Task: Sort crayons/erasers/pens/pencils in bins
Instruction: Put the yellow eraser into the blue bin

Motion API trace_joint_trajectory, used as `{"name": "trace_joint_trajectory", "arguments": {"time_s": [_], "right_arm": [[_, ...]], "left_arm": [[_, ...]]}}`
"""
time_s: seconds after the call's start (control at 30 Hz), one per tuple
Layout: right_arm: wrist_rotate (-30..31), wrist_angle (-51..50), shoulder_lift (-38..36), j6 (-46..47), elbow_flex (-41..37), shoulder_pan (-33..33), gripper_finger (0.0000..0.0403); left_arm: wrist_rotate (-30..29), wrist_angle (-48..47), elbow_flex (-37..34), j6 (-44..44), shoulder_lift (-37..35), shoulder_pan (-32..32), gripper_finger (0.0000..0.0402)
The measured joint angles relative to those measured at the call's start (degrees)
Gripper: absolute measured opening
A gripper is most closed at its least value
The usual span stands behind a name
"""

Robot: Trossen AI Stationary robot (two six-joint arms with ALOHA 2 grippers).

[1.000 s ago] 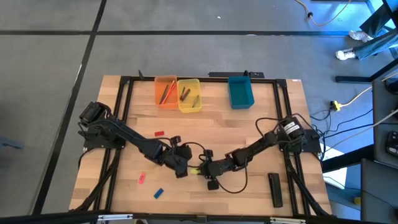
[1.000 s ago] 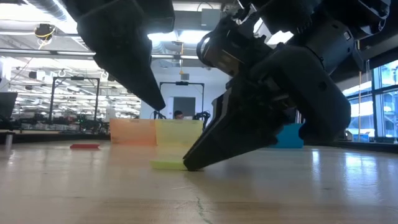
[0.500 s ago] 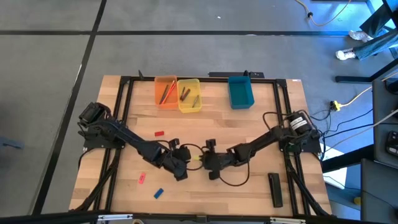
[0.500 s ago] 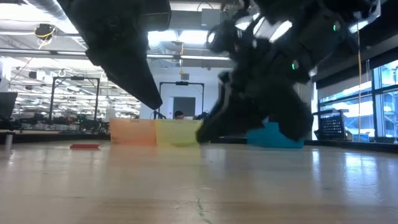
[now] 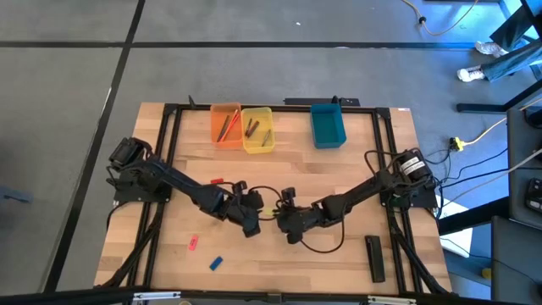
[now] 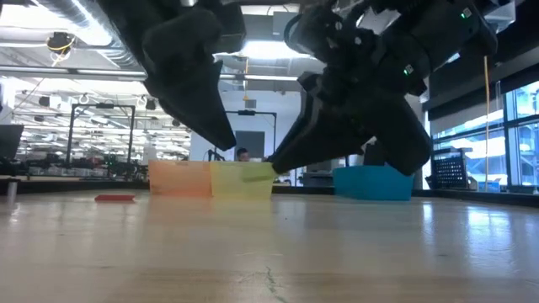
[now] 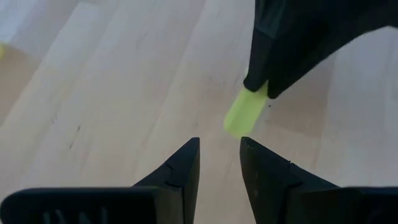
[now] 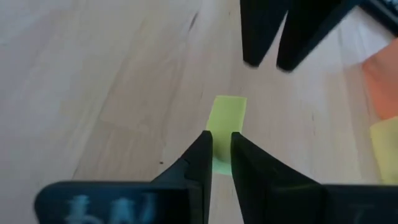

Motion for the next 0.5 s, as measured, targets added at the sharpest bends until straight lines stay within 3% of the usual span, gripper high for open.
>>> {"name": "trace_joint_trajectory", "arguments": {"time_s": [0.37,0.5], "right_arm": [[1.8,0.2,-0.9,-5.7,0.6,1.6,0.0057],[3.4,-0.1,-0.9,-7.0,0.6,1.9,0.0057]], "left_arm": [[16.3,0.6,0.0,12.3,0.0,8.0,0.0106],[26.1,1.9,0.0,16.5,0.0,10.3,0.0106]]}}
